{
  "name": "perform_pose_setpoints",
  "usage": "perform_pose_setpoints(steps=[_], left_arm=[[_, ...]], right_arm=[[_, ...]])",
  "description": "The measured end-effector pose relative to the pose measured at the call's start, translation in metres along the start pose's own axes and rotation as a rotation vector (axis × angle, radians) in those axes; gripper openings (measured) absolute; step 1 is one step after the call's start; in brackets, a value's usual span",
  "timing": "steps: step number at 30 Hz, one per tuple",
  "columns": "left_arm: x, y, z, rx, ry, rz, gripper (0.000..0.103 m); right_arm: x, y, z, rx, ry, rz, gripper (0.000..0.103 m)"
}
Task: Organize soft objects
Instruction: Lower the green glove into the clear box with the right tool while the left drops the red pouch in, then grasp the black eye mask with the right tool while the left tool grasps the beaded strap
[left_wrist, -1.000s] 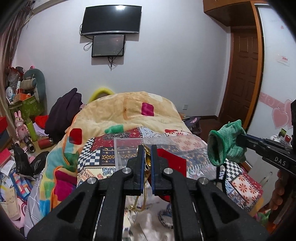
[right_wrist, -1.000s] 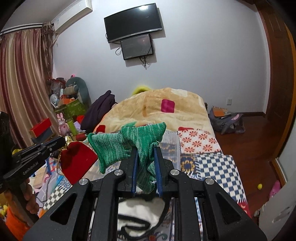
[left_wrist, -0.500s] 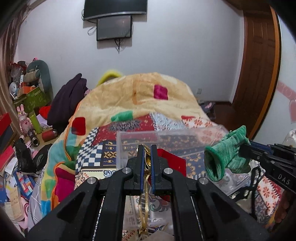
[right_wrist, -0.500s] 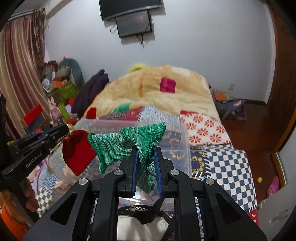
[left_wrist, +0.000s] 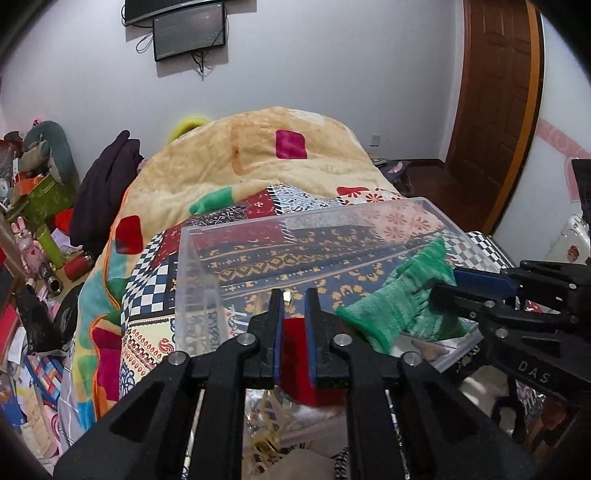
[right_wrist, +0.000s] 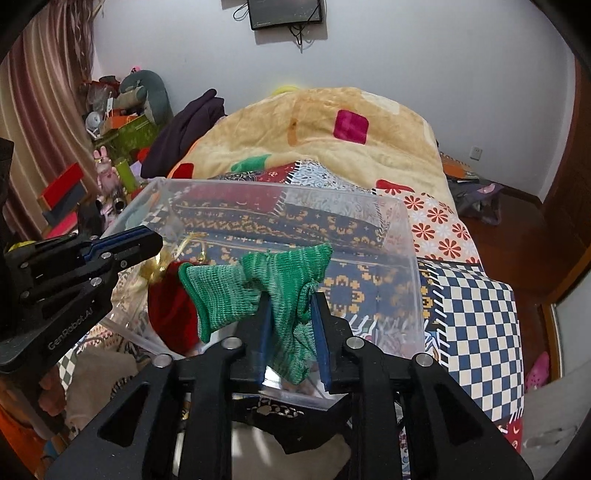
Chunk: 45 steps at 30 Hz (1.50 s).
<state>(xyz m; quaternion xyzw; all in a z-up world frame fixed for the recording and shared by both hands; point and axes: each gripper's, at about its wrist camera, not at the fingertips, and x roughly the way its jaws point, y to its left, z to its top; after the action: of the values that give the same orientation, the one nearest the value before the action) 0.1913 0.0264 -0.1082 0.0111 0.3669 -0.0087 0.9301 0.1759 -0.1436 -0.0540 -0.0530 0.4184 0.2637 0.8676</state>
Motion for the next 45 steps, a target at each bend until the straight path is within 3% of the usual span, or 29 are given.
perform_pose_setpoints(steps=[7,9,14,18,23,31,36,41,42,45], left_arm=[[-0.025,0.001,-0.001,-0.001,-0.037,-0.017,0.027],[-0.036,0.002,-0.001,-0.004,-0.058,-0.021,0.035],[-0.070,0.002,-0.008,0.005,-0.122,-0.016,0.052],[-0.091,0.002,-0.020,0.006,-0.149,-0.014,0.063],[-0.106,0.002,-0.043,-0.004,-0.146,-0.021,0.067],[-0.100,-0.007,-0.078,-0.029,-0.079,-0.071,0.067],[-0.091,-0.017,-0.089,-0.024,-0.040,-0.101,0.048],[-0.080,-0.027,-0.095,-0.011,-0.009,-0.114,0.036],[-0.077,-0.027,-0.095,-0.009,-0.001,-0.110,0.035],[-0.066,-0.026,-0.100,-0.008,0.020,-0.084,0.033]], right_arm=[[-0.021,-0.002,0.003,-0.006,-0.051,-0.010,0.037],[-0.032,-0.002,0.003,0.000,-0.080,-0.008,0.042],[-0.064,-0.001,-0.002,0.006,-0.163,-0.001,0.064],[-0.083,0.002,-0.011,-0.003,-0.201,0.005,0.069],[-0.093,0.008,-0.032,-0.014,-0.198,0.020,0.070],[-0.081,0.016,-0.075,-0.028,-0.109,0.044,0.070],[-0.068,0.025,-0.091,-0.047,-0.057,0.077,0.070],[-0.057,0.028,-0.100,-0.065,-0.017,0.093,0.069],[-0.055,0.029,-0.102,-0.070,-0.011,0.090,0.068],[-0.050,0.031,-0.107,-0.084,0.005,0.084,0.052]])
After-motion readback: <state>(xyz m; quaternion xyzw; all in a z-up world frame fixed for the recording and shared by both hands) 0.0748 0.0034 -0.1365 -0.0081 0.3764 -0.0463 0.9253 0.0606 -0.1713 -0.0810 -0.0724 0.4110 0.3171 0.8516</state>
